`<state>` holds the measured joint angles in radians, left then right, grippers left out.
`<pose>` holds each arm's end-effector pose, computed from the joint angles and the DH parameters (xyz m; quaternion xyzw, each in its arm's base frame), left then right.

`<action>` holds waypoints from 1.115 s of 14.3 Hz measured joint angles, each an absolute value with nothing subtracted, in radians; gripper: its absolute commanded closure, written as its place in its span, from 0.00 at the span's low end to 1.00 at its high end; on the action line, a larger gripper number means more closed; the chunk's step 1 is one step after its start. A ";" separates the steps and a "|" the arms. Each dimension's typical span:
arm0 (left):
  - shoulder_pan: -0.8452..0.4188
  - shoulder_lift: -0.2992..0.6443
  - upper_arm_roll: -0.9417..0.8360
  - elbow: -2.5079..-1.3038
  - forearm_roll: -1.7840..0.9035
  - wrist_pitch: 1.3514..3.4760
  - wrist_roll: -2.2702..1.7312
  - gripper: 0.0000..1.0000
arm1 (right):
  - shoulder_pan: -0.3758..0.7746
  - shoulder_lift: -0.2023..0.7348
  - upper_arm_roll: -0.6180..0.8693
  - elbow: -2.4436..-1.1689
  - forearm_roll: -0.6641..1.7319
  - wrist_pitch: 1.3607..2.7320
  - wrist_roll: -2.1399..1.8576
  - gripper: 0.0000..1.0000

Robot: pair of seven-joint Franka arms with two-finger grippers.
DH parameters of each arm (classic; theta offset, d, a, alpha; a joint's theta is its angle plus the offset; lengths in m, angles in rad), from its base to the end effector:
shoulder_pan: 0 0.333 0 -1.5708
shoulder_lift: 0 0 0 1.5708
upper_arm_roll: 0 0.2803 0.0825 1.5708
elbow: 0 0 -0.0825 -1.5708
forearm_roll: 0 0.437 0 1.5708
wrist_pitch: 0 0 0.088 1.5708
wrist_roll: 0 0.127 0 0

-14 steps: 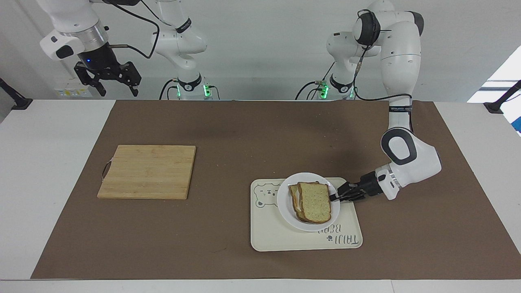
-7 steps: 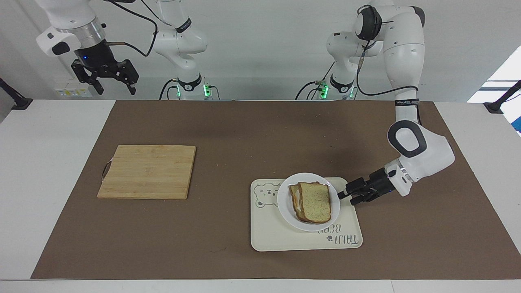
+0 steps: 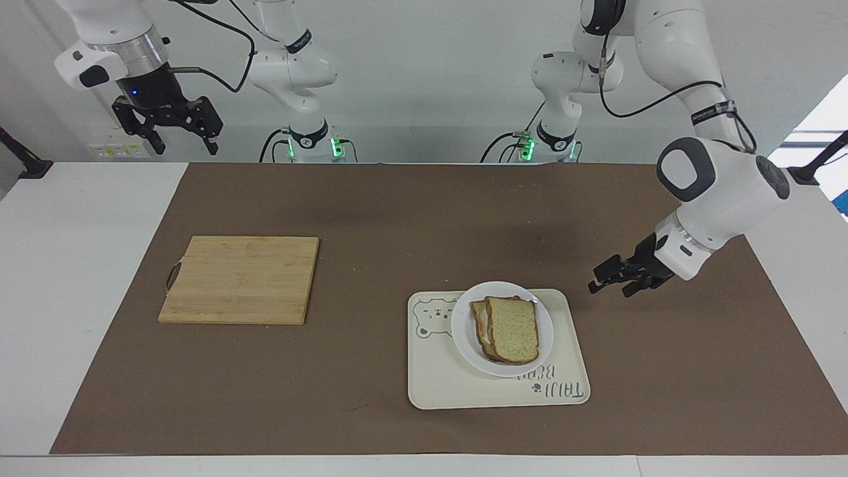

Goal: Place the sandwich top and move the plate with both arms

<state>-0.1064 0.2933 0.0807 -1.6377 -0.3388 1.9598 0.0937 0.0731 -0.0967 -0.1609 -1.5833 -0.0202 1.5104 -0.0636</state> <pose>0.6902 -0.0492 0.3807 0.9892 0.0007 0.0200 0.1449 0.5721 -0.0570 0.6133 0.9999 -0.0125 0.0111 0.0032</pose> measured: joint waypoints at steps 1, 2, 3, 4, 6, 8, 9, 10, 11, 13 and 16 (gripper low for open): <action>-0.101 0.259 0.088 -1.637 -0.267 1.931 0.084 0.00 | 0.073 -0.097 -0.161 -1.583 -0.020 1.510 -0.064 0.00; -0.095 0.227 0.091 -1.637 -0.209 1.906 0.072 0.00 | 0.073 -0.097 -0.161 -1.583 -0.020 1.510 -0.064 0.00; -0.093 0.200 0.095 -1.637 -0.151 1.882 0.056 0.00 | 0.073 -0.097 -0.159 -1.583 -0.020 1.510 -0.064 0.00; -0.094 0.177 0.093 -1.637 -0.090 1.859 0.034 0.00 | 0.075 -0.097 -0.157 -1.583 -0.020 1.511 -0.064 0.00; -0.097 0.138 0.085 -1.637 -0.007 1.812 -0.009 0.00 | 0.084 -0.097 -0.154 -1.583 -0.020 1.512 -0.064 0.00; -0.098 0.102 0.079 -1.636 0.013 1.768 -0.020 0.00 | 0.089 -0.097 -0.154 -1.583 -0.020 1.519 -0.064 0.00; -0.098 0.088 0.079 -1.635 0.016 1.746 -0.021 0.00 | 0.088 -0.097 -0.154 -1.583 -0.020 1.522 -0.064 0.00; -0.098 0.078 0.079 -1.628 0.016 1.719 -0.021 0.00 | 0.087 -0.097 -0.157 -1.583 -0.020 1.524 -0.064 0.00; -0.098 0.073 0.077 -1.617 0.016 1.686 -0.021 0.00 | 0.085 -0.097 -0.159 -1.583 -0.020 1.526 -0.064 0.00; -0.098 0.064 0.069 -1.595 0.016 1.634 -0.021 0.00 | 0.085 -0.097 -0.164 -1.583 -0.020 1.530 -0.064 0.00; -0.098 0.031 0.066 -1.581 0.021 1.580 -0.014 0.00 | 0.085 -0.097 -0.164 -1.583 -0.020 1.532 -0.064 0.00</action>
<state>-0.0983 0.0308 0.0656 -1.5808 0.0209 1.5799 -0.0144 0.0853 -0.0967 -0.1643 -1.5834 -0.0196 1.5317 -0.0636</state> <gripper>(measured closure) 0.000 0.000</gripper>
